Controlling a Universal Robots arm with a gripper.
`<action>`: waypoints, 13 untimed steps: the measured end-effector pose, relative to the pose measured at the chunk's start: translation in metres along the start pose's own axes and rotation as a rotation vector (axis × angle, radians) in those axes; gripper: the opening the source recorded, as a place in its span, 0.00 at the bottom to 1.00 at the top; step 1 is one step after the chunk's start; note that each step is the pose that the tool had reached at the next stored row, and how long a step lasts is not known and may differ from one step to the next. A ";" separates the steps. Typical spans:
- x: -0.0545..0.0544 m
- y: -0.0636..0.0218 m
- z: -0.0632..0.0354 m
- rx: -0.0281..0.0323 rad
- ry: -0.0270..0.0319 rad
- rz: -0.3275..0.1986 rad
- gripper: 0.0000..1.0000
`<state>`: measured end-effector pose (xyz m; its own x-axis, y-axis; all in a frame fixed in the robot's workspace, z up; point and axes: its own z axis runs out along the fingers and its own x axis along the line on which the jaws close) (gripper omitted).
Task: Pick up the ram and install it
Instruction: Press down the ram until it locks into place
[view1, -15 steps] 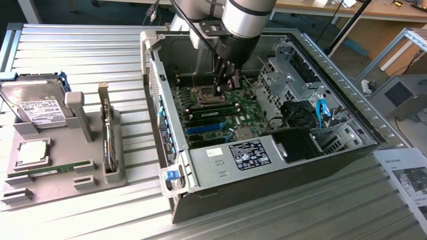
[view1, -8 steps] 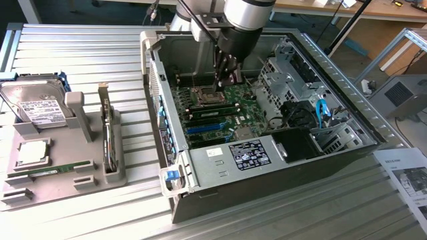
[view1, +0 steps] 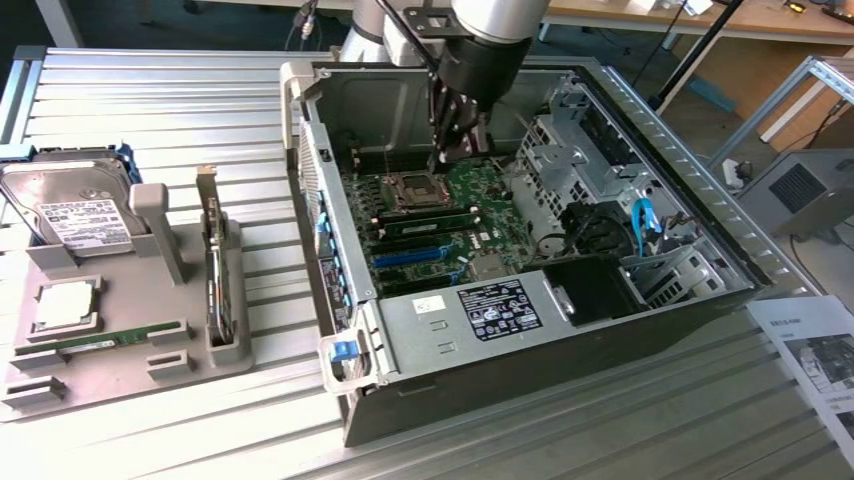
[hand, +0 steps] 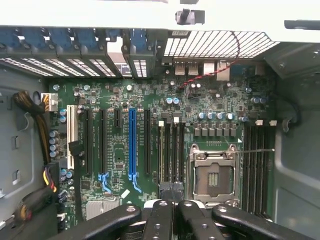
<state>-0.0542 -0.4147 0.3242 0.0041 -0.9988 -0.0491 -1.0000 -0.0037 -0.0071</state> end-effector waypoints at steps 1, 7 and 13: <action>0.000 0.0000 -0.0011 0.0000 0.0000 0.000 0.11; -0.001 0.0000 -0.0072 0.0000 0.0000 0.000 0.11; -0.001 -0.0001 -0.0095 0.0000 0.0000 0.000 0.11</action>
<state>-0.0542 -0.4139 0.3338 0.0040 -0.9988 -0.0492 -1.0000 -0.0037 -0.0072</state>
